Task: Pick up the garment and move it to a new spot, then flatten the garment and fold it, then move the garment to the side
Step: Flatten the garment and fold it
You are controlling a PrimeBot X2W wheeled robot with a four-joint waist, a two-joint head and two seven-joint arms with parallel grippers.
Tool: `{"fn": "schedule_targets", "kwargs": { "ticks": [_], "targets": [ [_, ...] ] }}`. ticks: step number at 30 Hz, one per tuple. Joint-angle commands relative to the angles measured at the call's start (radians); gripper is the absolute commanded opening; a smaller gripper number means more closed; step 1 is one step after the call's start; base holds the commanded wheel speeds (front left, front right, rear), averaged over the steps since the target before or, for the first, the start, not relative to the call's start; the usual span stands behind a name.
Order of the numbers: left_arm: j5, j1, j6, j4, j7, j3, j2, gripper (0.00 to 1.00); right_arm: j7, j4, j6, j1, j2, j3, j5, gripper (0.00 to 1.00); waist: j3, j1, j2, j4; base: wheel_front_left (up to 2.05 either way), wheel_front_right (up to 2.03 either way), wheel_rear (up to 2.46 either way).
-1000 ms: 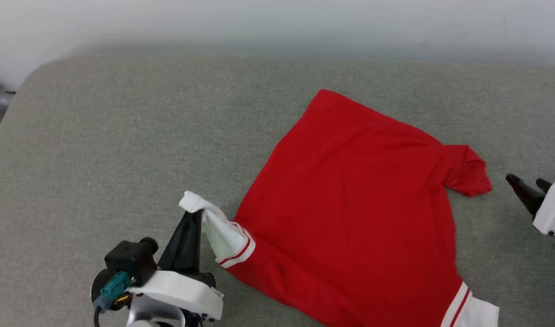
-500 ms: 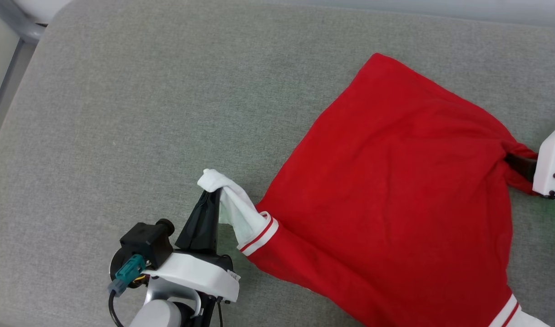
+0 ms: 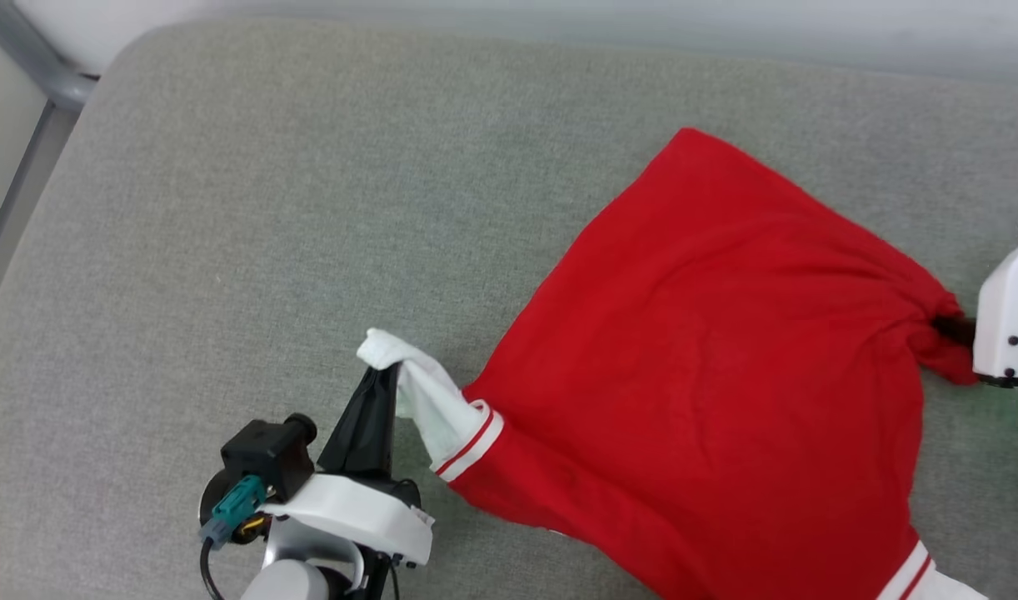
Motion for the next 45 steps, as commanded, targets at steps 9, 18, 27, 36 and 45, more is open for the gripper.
{"fn": "schedule_targets", "kwargs": {
  "ticks": [9, 18, 27, 36, 45],
  "targets": [
    [-0.035, 0.09, 0.022, 0.03, 0.019, 0.031, 0.039, 0.0, -0.042, -0.124, -0.001, 0.14, -0.101, -0.001, 0.006, 0.0, -0.142, -0.0001, 0.0, -0.082, 0.0, 0.0, 0.0],
    [-0.07, 0.189, 0.056, 0.035, 0.052, 0.064, 0.073, 0.0, -0.055, -0.305, -0.001, 0.532, -0.058, -0.152, -0.003, 0.0, -0.246, -0.0001, 0.0, -0.172, 0.0, 0.0, 0.0],
    [-0.092, 0.228, 0.077, 0.031, 0.087, 0.084, 0.1, 0.0, -0.048, -0.51, -0.001, 0.885, 0.157, -0.347, -0.111, 0.0, -0.256, -0.0001, 0.0, -0.23, 0.0, 0.0, 0.0],
    [-0.094, 0.215, 0.083, 0.019, 0.109, 0.083, 0.114, 0.0, -0.165, -0.624, -0.001, 0.978, 0.379, -0.485, -0.207, 1.0, -0.244, -0.0001, 0.0, -0.25, 0.0, 0.0, 0.0],
    [-0.088, 0.186, 0.087, 0.001, 0.116, 0.073, 0.113, 0.0, -0.562, -0.633, -0.001, 0.844, 0.411, -0.526, -0.231, 1.0, -0.214, -0.0001, 0.0, -0.245, 0.0, 0.0, 0.0]
  ]
}}
